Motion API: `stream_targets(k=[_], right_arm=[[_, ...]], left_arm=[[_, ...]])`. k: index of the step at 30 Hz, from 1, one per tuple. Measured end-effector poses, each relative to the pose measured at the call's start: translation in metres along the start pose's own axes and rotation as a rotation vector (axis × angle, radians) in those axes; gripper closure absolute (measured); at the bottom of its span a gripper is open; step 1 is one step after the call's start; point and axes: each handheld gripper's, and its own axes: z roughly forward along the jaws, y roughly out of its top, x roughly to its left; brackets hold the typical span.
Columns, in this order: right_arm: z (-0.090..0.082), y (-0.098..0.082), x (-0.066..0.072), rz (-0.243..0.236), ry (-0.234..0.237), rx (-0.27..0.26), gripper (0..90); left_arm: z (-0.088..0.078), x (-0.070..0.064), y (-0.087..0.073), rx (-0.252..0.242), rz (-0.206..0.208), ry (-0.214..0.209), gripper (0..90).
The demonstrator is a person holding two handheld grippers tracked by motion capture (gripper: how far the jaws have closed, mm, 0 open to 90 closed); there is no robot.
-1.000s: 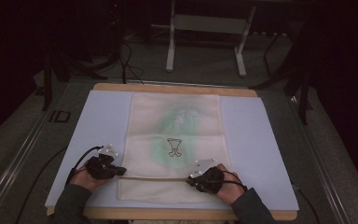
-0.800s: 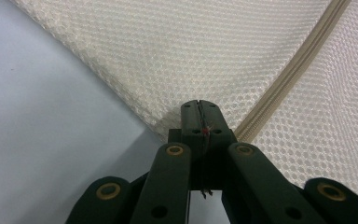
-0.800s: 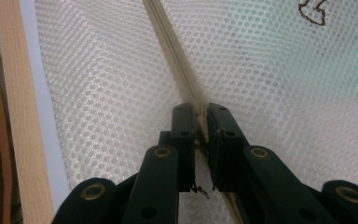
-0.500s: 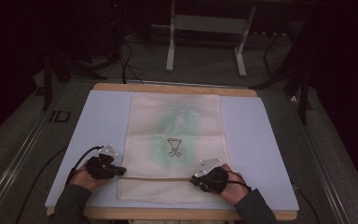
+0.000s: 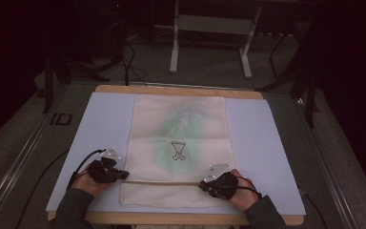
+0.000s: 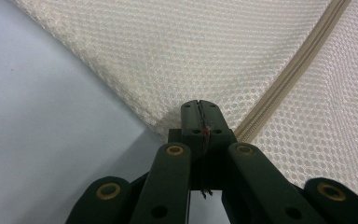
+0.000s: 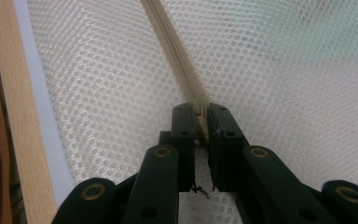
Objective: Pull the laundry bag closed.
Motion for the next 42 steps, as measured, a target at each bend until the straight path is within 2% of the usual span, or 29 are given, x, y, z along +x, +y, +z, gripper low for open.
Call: stream_targets(k=[6, 29, 42], right_arm=[[-0.002, -0.002, 0.001, -0.003, -0.005, 0.005, 82.1], [-0.019, -0.023, -0.008, 0.043, -0.035, 0.01, 82.1], [-0.029, -0.033, -0.015, 0.078, -0.036, 0.014, 82.1]], left_arm=[[0.0, 0.0, 0.0, 0.0, 0.001, 0.0, 90.0], [0.0, 0.0, 0.0, -0.001, 0.002, 0.001, 90.0], [0.0, 0.0, 0.0, -0.001, 0.003, 0.001, 90.0]])
